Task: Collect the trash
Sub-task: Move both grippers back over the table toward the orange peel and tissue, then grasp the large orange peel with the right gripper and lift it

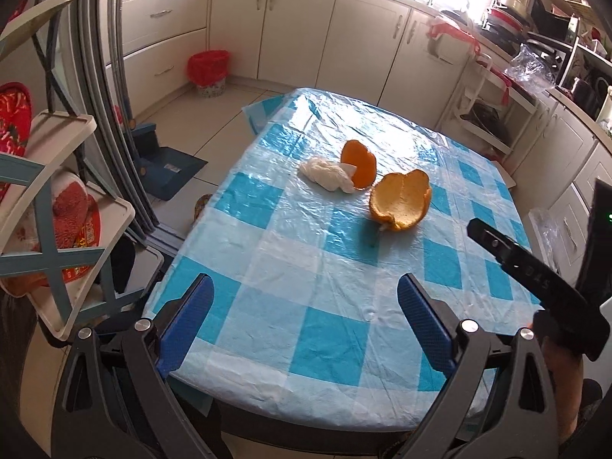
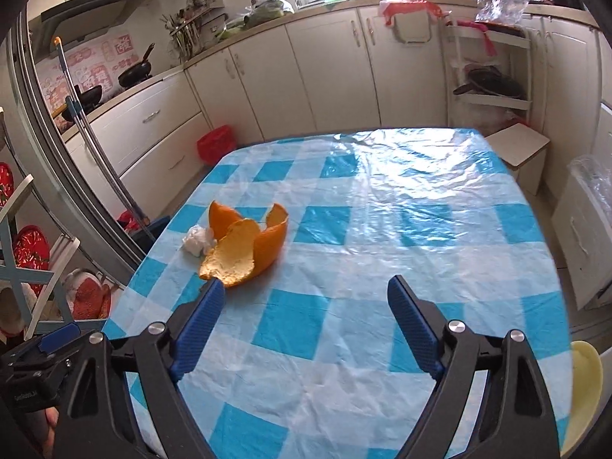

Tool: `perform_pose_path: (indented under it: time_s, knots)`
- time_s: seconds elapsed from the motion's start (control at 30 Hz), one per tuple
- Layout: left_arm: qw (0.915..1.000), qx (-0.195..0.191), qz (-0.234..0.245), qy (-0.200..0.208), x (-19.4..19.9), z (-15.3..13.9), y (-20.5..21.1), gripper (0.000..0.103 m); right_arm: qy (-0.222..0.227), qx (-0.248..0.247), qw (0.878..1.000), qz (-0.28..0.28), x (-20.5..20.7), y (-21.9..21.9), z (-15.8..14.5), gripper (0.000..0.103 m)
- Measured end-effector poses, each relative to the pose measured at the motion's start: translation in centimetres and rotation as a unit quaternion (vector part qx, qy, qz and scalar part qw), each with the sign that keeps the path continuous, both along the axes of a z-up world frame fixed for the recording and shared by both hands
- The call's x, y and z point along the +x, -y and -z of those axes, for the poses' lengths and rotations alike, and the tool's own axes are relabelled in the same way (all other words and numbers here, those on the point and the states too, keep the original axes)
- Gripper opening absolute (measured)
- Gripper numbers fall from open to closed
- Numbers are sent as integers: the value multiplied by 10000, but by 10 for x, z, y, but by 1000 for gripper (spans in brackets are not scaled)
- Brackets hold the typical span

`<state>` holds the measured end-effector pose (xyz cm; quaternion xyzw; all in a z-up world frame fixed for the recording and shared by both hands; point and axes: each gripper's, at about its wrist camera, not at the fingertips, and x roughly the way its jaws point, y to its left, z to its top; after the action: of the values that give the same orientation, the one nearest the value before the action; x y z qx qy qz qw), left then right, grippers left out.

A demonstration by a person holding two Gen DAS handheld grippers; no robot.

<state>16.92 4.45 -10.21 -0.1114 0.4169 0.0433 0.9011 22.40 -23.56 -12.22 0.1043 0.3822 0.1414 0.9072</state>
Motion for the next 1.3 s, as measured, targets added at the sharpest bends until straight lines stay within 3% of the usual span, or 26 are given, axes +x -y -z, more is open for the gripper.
perform_pose_path:
  time_s: [0.17, 0.33, 0.43, 0.47, 0.57, 0.9, 1.07, 1.3]
  knots:
    - [9999, -68, -130, 43, 3, 1, -19, 93, -505, 86, 9987, -42, 36, -24, 25, 68]
    - [9999, -111, -98, 51, 17, 5, -31, 93, -639, 82, 9979, -55, 54, -38, 32, 60]
    - [9999, -35, 13, 93, 34, 7, -32, 93, -657, 47, 9978, -105, 65, -45, 33, 42]
    - [9999, -2, 53, 93, 40, 8, -31, 93, -669, 5, 9977, -125, 69, -46, 34, 28]
    - [9998, 21, 208, 27, 67, 15, -28, 93, -744, -9, 9971, -159, 71, -42, 34, 7]
    - [9957, 455, 805, -22, 146, 35, 11, 92, -983, -203, 9948, -147, 12, 30, 27, 7]
    - [9954, 403, 826, -275, 170, 52, 12, 68, -1116, 168, 9936, 14, -3, 56, 32, 7]
    - [9945, 417, 925, -243, 179, 60, 16, 59, -1113, 326, 9932, -38, -5, 58, 34, 8]
